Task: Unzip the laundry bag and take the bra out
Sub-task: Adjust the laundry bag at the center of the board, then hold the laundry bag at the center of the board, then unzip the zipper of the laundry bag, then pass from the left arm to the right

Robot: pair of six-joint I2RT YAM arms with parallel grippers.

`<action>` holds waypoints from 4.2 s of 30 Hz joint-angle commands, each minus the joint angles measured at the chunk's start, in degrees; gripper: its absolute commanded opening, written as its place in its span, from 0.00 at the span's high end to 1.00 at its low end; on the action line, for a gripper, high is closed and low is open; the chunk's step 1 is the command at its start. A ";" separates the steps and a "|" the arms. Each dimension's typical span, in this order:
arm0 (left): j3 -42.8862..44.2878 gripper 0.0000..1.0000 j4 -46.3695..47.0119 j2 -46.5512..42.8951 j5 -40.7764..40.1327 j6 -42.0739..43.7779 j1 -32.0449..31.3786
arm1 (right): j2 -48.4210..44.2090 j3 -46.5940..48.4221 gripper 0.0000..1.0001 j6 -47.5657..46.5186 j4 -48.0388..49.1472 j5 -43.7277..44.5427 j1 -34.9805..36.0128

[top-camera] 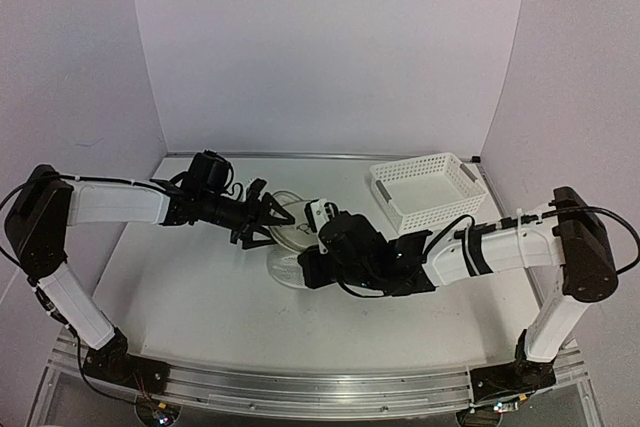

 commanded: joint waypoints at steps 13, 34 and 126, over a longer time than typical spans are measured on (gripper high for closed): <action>-0.87 0.83 5.35 1.14 0.09 -2.33 -0.23 | -0.78 1.58 1.00 -1.94 1.24 1.47 1.38; -2.87 1.00 6.54 -1.48 -2.15 -3.46 -0.17 | -6.80 -8.01 1.00 3.24 0.72 6.34 1.84; -3.01 0.45 10.44 -5.37 7.47 19.68 -0.08 | -9.80 -2.90 1.00 -9.01 5.33 -50.65 -25.47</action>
